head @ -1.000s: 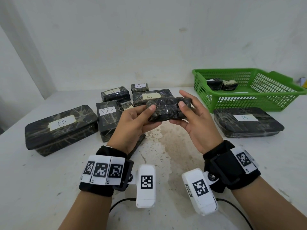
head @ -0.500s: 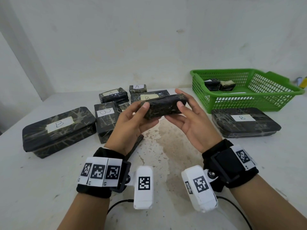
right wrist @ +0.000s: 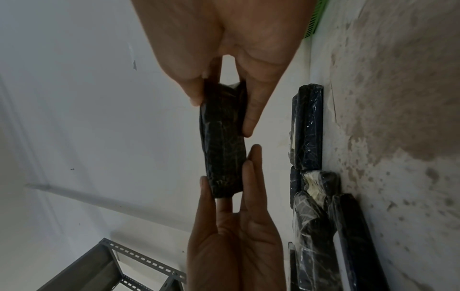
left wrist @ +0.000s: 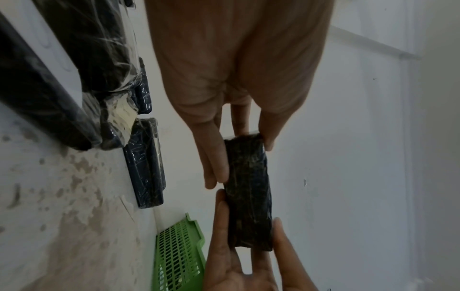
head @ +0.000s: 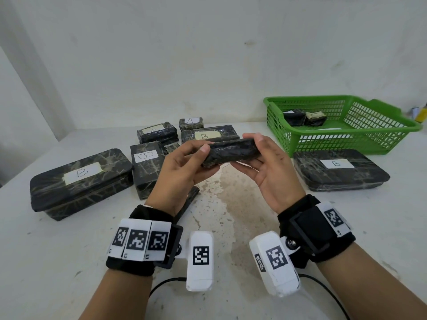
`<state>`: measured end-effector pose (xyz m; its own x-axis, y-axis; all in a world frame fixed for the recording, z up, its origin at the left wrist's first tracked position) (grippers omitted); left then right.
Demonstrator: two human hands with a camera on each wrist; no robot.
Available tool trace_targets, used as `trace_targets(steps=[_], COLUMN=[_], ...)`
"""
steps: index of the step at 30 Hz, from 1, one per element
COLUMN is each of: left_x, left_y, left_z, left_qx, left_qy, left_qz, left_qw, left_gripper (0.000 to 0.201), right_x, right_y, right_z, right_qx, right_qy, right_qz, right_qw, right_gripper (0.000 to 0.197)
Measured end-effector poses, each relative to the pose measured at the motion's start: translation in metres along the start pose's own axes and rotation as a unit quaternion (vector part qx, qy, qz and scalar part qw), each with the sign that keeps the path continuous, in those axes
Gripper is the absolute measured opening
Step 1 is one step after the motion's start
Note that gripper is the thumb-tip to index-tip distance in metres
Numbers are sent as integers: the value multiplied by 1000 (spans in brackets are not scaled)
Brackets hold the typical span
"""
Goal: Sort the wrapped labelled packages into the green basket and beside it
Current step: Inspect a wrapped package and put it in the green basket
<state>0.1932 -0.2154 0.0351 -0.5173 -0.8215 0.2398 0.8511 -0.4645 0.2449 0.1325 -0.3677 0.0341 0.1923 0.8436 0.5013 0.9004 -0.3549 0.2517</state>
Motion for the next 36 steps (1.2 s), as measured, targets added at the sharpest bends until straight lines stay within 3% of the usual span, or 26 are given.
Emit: trace_targets(steps=[3,6,10,14,17,20,23,28,34,36], left_x=[0,1,4,1,1,6,9,4,7,5], left_y=[0,-1,-3,-1,-2,-5,-7,-4,-6,-5], left_z=[1,4,4,1,2,6,6,3,1,-2], left_qx=[7,5,-7,-6,-5,-7,-15,-5,-19,-20], left_qy=[12,9,-11,-3,8,7,13,19,14,18], left_qz=[-4,-14,-26,-3,-3,-19,-18,11,-15,1], left_qw=[1000,1000,1000,1000,1000,1000,1000,1000,1000,1000], left_gripper=[24,22,33,9,6,20,39,11,39,33], right_x=[3,0,-4,1,2,-2,-5,3,-1,-2], right_y=[-1,0,1,-1,-3,-2,-1,-4,-5,-4], right_z=[2,1,-2,5,6,0,-1,8,-1,1], right_qx=[13,-6,-24,5,-5,-26,-16,18,-35,-32], right_qy=[-7,-11,-23,-27,-34,-46,-40,-40,-80,-85], right_qz=[-3,8,20,12,22,36,43,21,38,35], right_qw=[1000,1000,999,1000,999,998,998,999,995,995], right_gripper=[42,35,28,39,35,25,30,42,31,32])
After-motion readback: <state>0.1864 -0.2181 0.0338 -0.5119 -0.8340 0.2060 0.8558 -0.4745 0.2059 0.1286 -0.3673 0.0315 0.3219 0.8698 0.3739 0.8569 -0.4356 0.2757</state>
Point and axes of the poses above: each hand's wrist, its own y-axis towards the middle knuckle, its own x-axis out of the palm, z = x × y, the point moved 7 cm from there along y, towards the middle knuckle, and after that the axes turned 4 degrees about y, right-handed, at the moved point
